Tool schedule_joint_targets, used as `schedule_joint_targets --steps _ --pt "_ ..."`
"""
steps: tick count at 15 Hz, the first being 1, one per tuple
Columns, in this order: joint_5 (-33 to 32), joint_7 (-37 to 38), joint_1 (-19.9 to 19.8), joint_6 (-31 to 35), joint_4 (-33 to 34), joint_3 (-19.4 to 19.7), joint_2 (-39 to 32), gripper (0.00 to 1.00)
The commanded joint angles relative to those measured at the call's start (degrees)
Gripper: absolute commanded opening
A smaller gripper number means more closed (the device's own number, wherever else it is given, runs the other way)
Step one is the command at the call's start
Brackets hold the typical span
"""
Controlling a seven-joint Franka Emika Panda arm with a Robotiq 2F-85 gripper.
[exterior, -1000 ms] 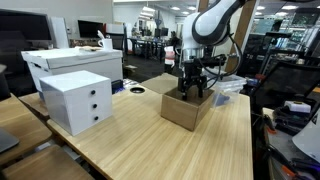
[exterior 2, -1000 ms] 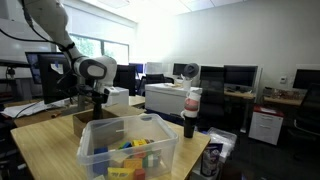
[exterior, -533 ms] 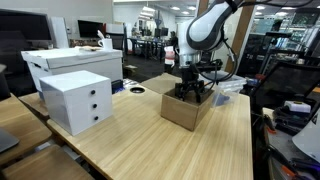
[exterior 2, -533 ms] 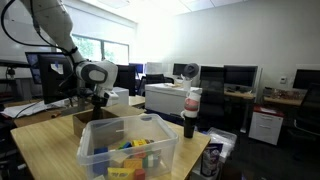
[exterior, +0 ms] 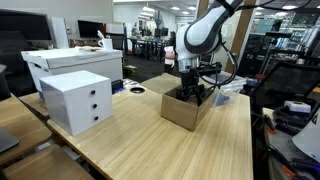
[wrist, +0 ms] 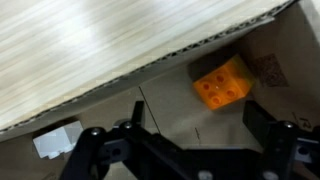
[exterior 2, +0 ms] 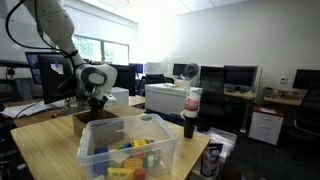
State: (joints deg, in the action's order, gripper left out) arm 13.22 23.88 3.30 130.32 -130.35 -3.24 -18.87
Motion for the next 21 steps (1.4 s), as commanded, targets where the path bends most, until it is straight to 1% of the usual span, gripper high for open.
schedule_joint_targets --steps 1,6,10,14,21 --pt "1.5 -3.6 -0.3 -2.1 -0.3 0.3 -0.8 1.00" --pt "2.0 -7.6 -0.9 -2.7 -0.9 -0.1 -1.8 1.00" --pt "5.1 -12.5 -2.0 -4.6 -0.4 -0.9 -2.5 1.00" --pt "6.8 -15.6 -2.1 -6.4 -0.1 -1.1 -2.2 1.00" --pt "9.0 -18.8 -2.3 -12.4 0.9 -1.4 -1.5 1.00"
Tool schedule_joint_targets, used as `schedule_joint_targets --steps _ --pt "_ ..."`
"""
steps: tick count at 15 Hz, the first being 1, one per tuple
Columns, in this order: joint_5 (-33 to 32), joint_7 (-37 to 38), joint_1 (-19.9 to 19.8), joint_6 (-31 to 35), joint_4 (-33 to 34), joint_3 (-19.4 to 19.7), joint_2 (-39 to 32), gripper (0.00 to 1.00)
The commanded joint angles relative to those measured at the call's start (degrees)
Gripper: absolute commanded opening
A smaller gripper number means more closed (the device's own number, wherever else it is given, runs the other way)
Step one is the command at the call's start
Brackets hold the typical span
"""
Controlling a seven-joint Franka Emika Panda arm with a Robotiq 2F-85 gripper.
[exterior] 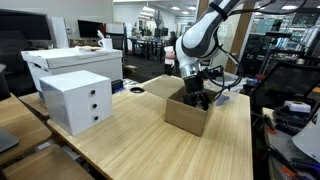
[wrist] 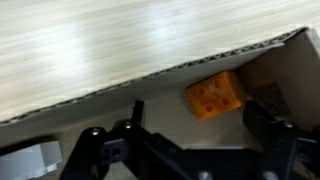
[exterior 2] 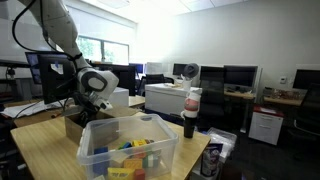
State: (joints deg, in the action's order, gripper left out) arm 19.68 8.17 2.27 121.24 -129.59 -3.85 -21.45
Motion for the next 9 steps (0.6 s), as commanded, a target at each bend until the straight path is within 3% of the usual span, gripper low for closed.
schedule_joint_targets --steps 1,9 --pt "2.8 -3.3 -1.2 -3.8 0.3 -0.7 1.1 1.00" --pt "4.5 -6.9 -1.2 -4.1 0.4 -0.8 -0.3 1.00"
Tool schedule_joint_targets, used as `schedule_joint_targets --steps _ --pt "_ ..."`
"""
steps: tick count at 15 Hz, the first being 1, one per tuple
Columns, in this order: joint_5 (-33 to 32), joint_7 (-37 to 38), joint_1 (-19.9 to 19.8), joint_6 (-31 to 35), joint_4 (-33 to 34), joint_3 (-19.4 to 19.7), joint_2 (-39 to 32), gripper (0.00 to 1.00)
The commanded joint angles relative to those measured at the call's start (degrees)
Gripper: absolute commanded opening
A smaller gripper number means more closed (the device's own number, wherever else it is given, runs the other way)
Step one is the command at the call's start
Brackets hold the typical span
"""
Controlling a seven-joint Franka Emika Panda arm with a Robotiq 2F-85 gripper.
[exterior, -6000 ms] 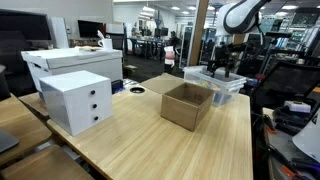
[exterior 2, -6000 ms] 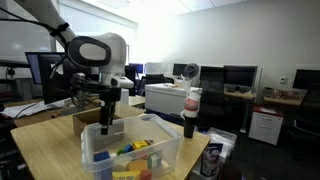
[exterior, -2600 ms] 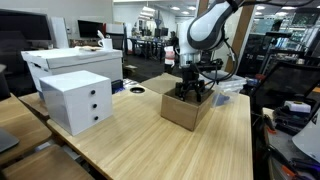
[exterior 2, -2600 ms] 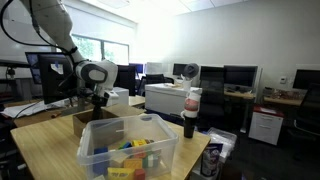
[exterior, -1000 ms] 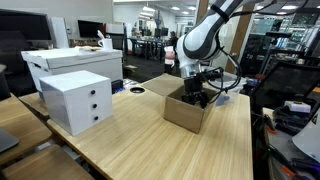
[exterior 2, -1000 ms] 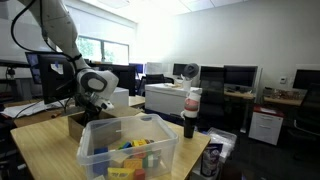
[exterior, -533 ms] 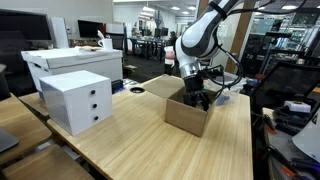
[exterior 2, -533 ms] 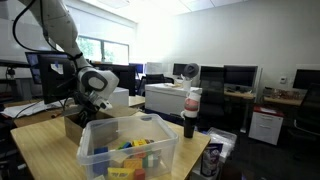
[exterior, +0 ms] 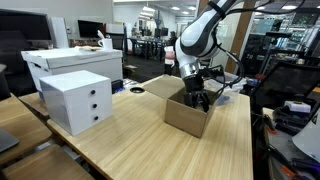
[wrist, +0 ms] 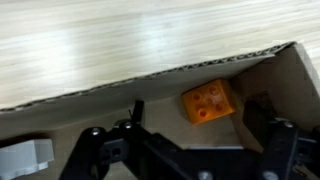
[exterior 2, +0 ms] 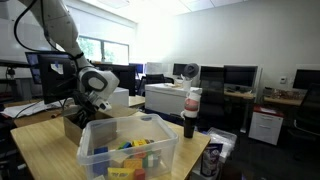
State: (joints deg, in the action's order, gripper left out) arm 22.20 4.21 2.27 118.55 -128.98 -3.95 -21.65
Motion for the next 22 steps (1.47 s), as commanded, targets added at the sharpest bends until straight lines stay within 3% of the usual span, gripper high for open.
schedule_joint_targets --steps 1,7,8,9,19,22 --pt "2.0 -3.1 -1.2 -1.4 -0.3 -0.7 -0.2 1.00" --pt "2.6 -3.4 -1.1 -1.9 -0.5 -0.9 -0.7 1.00" --pt "2.7 -3.4 -1.1 -2.1 -0.5 -0.9 -0.7 0.75" --pt "2.7 -3.5 -1.1 -2.2 -0.5 -0.9 -0.7 0.74" --pt "2.5 -2.4 -0.7 -3.2 -0.8 -1.0 -0.4 0.17" --pt "2.5 -1.5 -0.5 -4.1 -0.7 -0.9 -0.2 0.14"
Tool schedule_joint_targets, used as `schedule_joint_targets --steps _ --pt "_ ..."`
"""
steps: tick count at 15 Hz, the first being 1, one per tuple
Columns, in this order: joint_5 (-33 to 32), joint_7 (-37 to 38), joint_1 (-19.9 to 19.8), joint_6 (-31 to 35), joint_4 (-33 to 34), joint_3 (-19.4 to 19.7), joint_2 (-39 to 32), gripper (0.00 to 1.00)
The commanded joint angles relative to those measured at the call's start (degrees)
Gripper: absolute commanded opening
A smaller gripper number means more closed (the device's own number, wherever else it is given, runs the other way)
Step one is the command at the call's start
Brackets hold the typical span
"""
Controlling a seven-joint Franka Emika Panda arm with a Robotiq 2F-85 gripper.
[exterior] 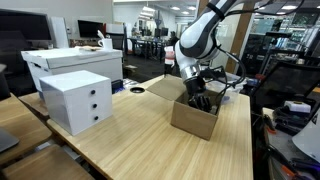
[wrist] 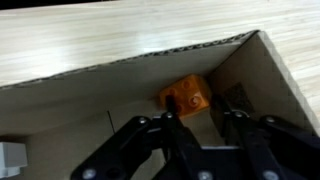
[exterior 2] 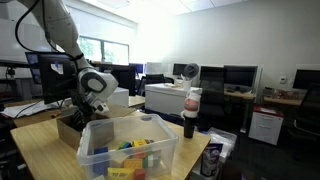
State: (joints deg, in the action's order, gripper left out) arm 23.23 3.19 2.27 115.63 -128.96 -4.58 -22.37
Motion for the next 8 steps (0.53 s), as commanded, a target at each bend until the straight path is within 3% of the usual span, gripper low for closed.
schedule_joint_targets --steps 1,8 --pt "1.2 0.1 -0.4 -1.7 -0.7 -0.2 0.7 0.12" --pt "0.1 3.0 0.1 -3.4 -1.9 0.4 5.4 0.11"
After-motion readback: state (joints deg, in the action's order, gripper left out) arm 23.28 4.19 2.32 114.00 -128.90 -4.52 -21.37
